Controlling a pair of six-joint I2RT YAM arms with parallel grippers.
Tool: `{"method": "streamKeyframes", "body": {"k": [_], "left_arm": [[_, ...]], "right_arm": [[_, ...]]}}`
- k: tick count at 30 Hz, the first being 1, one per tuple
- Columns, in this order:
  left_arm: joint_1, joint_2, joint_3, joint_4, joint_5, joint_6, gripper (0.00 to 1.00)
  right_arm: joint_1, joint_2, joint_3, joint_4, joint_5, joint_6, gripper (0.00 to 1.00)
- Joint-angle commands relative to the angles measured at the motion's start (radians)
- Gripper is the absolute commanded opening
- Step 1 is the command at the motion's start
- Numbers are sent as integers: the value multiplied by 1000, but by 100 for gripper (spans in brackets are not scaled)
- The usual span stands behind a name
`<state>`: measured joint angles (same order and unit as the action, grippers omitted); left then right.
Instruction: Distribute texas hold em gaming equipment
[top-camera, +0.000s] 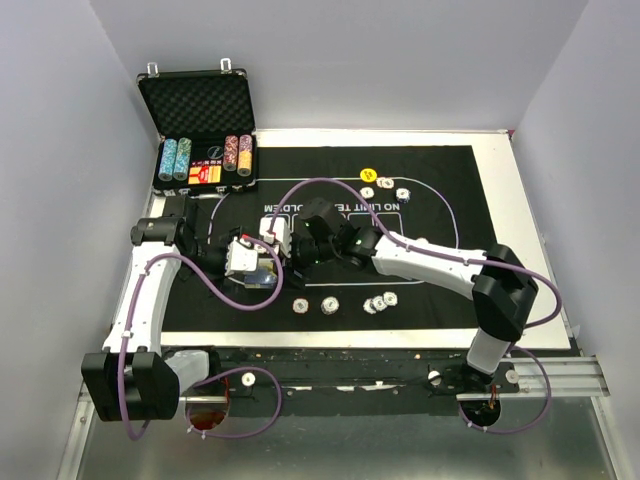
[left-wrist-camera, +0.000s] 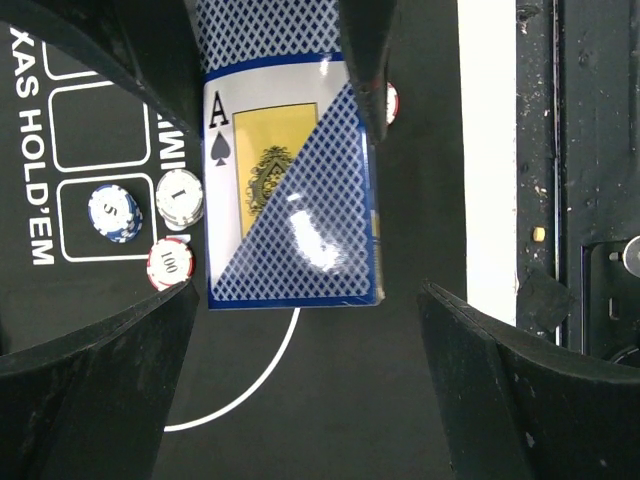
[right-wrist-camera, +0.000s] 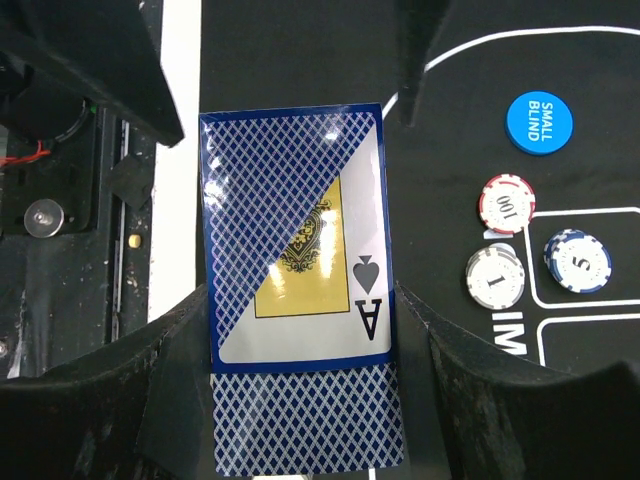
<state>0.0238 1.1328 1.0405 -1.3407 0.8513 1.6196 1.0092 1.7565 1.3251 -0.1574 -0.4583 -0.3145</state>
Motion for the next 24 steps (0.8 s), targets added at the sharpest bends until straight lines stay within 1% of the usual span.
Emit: {"method": "streamKeyframes", "body": {"k": [1, 17, 24], "left_arm": [[-5, 27, 41, -279, 45, 28, 99], [-21, 22, 18, -279, 98, 11, 99], [-19, 30, 6, -279, 89, 3, 99]], "right_arm": [[22, -54, 26, -2, -14, -9, 52], [37, -58, 46, 15, -3, -8, 51], [39, -71, 45, 27, 0, -1, 51]]}}
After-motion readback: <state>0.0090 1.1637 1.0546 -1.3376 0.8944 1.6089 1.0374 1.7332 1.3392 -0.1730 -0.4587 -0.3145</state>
